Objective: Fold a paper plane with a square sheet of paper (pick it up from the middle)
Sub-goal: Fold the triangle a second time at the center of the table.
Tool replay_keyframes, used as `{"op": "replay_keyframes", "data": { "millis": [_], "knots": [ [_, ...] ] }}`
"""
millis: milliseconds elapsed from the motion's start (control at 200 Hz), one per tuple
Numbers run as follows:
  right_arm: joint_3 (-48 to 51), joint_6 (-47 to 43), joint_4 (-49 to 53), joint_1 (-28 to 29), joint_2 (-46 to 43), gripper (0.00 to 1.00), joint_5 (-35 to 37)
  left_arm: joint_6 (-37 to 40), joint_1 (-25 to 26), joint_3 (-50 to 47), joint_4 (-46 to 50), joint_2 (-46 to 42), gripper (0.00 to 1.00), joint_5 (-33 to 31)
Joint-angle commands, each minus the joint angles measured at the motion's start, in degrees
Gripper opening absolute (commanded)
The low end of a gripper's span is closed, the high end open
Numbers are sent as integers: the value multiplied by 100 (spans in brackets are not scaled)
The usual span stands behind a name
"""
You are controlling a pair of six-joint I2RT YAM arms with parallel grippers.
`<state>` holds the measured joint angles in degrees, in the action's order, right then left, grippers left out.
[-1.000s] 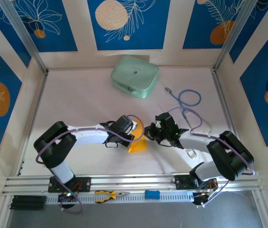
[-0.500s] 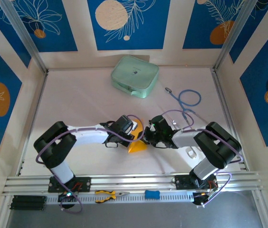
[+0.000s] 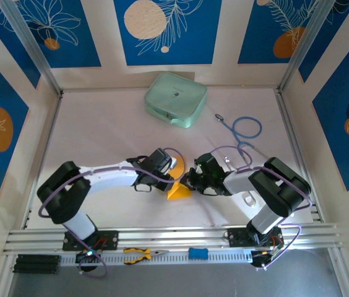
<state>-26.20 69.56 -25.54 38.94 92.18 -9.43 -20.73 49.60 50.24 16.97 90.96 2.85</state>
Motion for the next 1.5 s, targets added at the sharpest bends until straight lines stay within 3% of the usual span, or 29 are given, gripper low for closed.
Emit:
{"op": "replay_keyframes", "data": {
  "millis": [0, 100, 205, 325, 470, 1080, 1495],
  "knots": [
    [117, 53, 497, 26, 302, 0, 179, -203, -45, 188, 524, -475, 40, -121],
    [103, 71, 513, 33, 325, 0, 194, -433, -47, 14, 393, -835, 26, 306],
    [105, 76, 536, 31, 313, 0, 213, -620, -47, -184, -23, -959, 8, 1204],
    [114, 67, 571, 20, 277, 0, 231, -767, -47, -182, -413, -642, 3, 2081],
    [106, 57, 586, 28, 274, 0, 214, -875, -52, -61, -613, -78, 1, 2445],
    [114, 9, 593, 18, 353, 0, 187, -974, -115, -236, -932, 635, 1, 1946],
    [200, -73, 695, -77, 356, 0, 187, -1310, -179, -994, -1501, 520, 2, 2148]
  ]
}}
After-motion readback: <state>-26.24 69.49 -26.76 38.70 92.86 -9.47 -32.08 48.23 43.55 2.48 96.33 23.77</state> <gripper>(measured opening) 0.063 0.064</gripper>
